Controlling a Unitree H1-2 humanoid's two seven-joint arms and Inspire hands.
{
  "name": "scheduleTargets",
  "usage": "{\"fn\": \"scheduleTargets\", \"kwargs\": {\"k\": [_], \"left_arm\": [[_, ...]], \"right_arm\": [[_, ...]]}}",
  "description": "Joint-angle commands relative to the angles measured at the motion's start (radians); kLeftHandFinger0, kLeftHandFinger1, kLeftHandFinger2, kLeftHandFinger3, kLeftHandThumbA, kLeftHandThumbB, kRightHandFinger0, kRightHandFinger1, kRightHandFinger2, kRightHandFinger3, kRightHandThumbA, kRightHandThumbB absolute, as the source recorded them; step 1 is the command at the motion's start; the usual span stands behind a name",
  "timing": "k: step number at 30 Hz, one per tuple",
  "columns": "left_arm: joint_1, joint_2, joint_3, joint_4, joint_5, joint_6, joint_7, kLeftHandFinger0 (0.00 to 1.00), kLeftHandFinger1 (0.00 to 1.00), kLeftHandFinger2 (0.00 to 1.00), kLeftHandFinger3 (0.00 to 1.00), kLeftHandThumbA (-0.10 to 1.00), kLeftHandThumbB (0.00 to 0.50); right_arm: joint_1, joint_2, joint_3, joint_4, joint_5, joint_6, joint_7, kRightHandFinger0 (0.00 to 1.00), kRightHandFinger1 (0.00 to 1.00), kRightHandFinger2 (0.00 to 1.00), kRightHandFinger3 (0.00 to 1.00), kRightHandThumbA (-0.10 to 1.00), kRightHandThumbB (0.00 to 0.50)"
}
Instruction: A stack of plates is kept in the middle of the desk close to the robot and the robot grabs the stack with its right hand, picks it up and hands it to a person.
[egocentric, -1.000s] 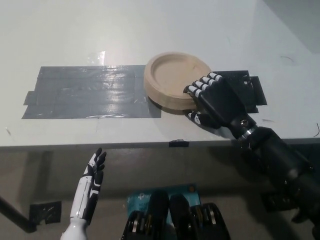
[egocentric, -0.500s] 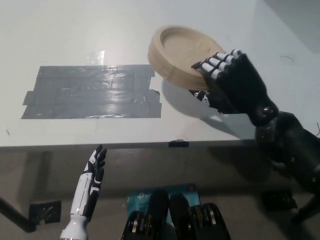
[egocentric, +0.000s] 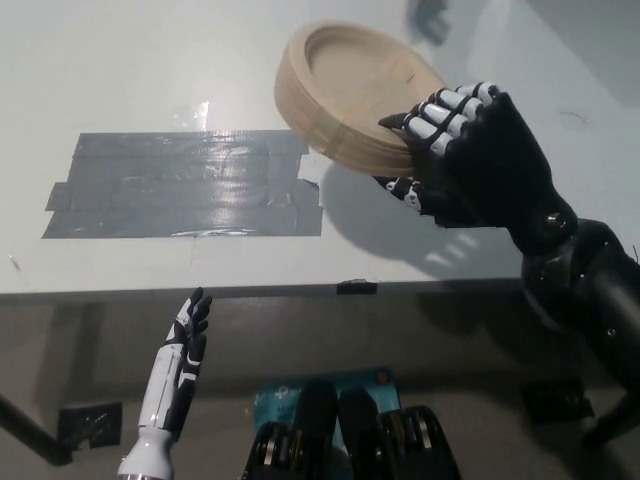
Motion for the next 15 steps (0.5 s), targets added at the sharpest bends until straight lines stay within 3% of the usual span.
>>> {"fn": "scheduleTargets", "kwargs": {"k": [1, 2, 3, 4, 8, 15], "left_arm": [[-0.018, 0.010, -0.003, 0.000, 0.000, -0.038, -0.003, 1.00, 1.00, 1.00, 1.00, 1.00, 0.285], [-0.019, 0.011, -0.003, 0.003, 0.001, -0.042, -0.003, 1.00, 1.00, 1.00, 1.00, 1.00, 0.282], [-0.019, 0.011, -0.003, 0.003, 0.001, -0.042, -0.003, 1.00, 1.00, 1.00, 1.00, 1.00, 0.282], [-0.015, 0.010, -0.003, -0.001, 0.004, -0.037, -0.001, 1.00, 1.00, 1.00, 1.00, 1.00, 0.282], [-0.014, 0.008, -0.003, -0.003, 0.004, -0.031, 0.000, 1.00, 1.00, 1.00, 1.00, 1.00, 0.279], [-0.001, 0.006, -0.007, -0.008, 0.011, -0.028, 0.001, 1.00, 1.00, 1.00, 1.00, 1.00, 0.271]], "right_arm": [[-0.051, 0.028, -0.004, 0.055, -0.003, -0.029, 0.003, 0.00, 0.00, 0.00, 0.09, -0.10, 0.294], [-0.062, 0.038, 0.002, 0.085, -0.013, -0.030, -0.007, 0.00, 0.08, 0.03, 0.15, -0.10, 0.334], [-0.062, 0.038, 0.002, 0.085, -0.013, -0.030, -0.007, 0.00, 0.08, 0.03, 0.15, -0.10, 0.334], [-0.083, 0.054, 0.013, 0.138, -0.024, -0.034, -0.025, 0.00, 0.00, 0.00, 0.10, -0.10, 0.310], [-0.164, 0.096, 0.046, 0.300, -0.059, -0.032, -0.090, 0.00, 0.00, 0.00, 0.09, -0.10, 0.328], [-0.255, 0.138, 0.062, 0.466, -0.047, -0.021, -0.101, 0.00, 0.00, 0.00, 0.14, -0.10, 0.272]]}}
